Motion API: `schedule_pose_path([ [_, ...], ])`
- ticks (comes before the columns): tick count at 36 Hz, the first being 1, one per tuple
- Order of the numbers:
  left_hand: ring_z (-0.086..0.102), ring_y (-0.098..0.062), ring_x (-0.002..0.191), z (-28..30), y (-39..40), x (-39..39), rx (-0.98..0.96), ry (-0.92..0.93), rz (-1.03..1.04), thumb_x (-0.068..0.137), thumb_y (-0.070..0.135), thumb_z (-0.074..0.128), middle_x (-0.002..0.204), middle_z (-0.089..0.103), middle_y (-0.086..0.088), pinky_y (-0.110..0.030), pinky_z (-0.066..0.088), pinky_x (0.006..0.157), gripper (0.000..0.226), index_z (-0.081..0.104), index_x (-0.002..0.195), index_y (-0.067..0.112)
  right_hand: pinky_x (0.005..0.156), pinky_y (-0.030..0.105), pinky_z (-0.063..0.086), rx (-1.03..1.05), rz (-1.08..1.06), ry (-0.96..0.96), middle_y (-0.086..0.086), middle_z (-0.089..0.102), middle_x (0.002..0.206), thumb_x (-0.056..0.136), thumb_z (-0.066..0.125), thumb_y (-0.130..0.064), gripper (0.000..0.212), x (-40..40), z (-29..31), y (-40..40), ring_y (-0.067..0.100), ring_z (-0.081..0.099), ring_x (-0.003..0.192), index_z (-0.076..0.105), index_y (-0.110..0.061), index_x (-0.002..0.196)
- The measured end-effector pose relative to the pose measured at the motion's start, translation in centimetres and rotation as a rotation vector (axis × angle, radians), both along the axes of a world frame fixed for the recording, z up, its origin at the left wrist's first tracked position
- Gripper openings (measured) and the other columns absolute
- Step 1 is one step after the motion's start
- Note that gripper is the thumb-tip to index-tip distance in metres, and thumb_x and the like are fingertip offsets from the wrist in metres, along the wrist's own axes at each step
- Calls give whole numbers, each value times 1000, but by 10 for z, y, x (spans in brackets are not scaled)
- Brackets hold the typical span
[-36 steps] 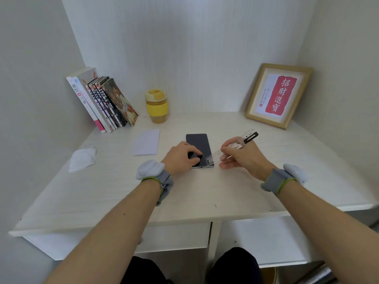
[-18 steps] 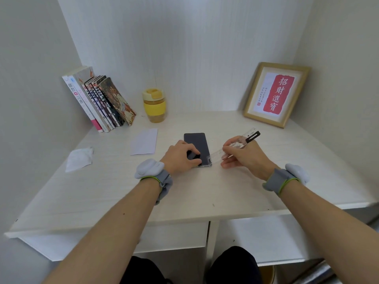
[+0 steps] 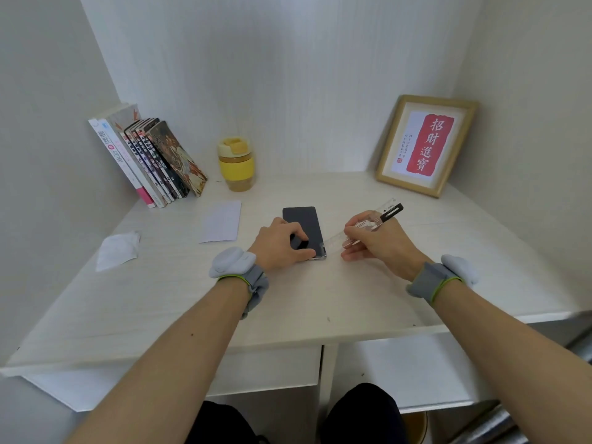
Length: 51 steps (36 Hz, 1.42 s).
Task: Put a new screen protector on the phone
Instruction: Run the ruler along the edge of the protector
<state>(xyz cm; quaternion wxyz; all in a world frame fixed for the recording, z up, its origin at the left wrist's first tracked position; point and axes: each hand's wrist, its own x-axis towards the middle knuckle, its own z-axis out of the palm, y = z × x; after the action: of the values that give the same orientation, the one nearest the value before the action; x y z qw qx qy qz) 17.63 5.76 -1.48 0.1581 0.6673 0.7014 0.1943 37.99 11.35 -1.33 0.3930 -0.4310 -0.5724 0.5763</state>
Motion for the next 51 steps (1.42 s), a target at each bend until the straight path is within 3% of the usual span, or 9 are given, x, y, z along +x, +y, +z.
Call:
schedule_pose_path([
  [18, 41, -22, 113, 6, -1, 5, -52, 9, 12, 84, 41, 68, 127, 41, -5, -30, 31, 101, 36, 60, 114, 24, 63, 43, 61, 37, 63, -57, 26, 68, 78, 89, 65, -1, 9, -9, 6, -1, 34, 68, 61, 62, -3, 97],
  [38, 43, -21, 106, 4, 1, 4, -45, 33, 14, 83, 44, 68, 123, 43, -4, -30, 34, 99, 36, 60, 112, 25, 66, 46, 61, 46, 71, -55, 25, 68, 76, 89, 65, -1, 9, -8, 5, 2, 36, 69, 63, 61, -3, 97],
  [51, 45, -29, 111, -1, 5, 2, -70, 53, 20, 82, 48, 67, 124, 41, -4, -35, 39, 99, 36, 57, 110, 29, 65, 43, 60, -8, 41, -34, 25, 68, 77, 89, 63, 0, 10, -5, 5, 3, 38, 69, 65, 61, -1, 98],
])
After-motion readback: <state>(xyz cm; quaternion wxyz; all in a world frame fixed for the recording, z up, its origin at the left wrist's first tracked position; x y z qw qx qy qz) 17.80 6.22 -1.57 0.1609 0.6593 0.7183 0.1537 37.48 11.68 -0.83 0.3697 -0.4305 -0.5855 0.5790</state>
